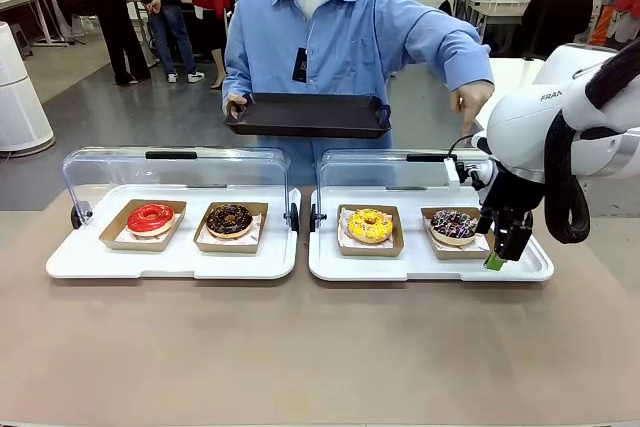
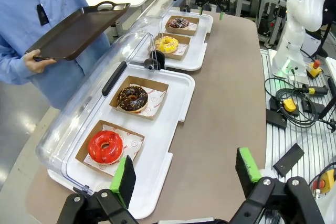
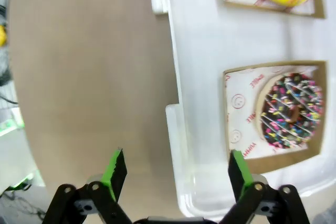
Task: Provide the desired donut to the person.
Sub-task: Pick up and lift the Paper togo box containing the Donut pointed at by the person.
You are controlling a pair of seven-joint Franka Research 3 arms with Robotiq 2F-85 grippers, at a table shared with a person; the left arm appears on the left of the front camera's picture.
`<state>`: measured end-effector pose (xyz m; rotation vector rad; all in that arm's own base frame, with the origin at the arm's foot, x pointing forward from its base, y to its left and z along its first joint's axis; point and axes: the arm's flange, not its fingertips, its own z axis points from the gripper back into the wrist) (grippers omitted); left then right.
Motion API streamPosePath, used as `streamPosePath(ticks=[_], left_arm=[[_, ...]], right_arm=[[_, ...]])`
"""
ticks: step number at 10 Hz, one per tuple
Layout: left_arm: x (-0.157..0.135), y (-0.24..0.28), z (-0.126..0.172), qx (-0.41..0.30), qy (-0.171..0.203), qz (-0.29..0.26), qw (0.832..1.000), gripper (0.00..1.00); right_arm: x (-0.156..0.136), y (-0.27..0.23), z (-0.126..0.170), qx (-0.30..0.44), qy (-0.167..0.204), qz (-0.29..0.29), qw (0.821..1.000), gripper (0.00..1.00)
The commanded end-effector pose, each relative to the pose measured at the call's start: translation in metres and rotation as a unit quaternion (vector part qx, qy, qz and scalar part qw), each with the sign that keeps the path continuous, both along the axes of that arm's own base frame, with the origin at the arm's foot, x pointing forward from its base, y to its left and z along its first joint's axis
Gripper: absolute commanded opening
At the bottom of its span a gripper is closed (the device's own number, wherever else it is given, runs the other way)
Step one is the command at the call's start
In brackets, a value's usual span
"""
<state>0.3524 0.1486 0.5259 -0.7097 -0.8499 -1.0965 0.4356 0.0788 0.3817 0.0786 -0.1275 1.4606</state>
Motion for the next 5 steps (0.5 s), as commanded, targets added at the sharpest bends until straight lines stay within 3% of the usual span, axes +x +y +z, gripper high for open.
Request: streamPosePath(ticks=[1, 5], left_arm=[[0.0011, 0.0002, 0.0016, -0.008, -0.005, 0.001, 1.000, 1.00], [0.0011, 0.0002, 0.0016, -0.008, -0.005, 0.001, 1.000, 1.00]], right_arm=[[-0.0034, -0.0037, -0.0015, 0.003, 0.001, 0.002, 1.000, 1.00], [-0.0003, -0.0005, -0.0004, 0.000, 0.001, 0.000, 1.000, 1.00]])
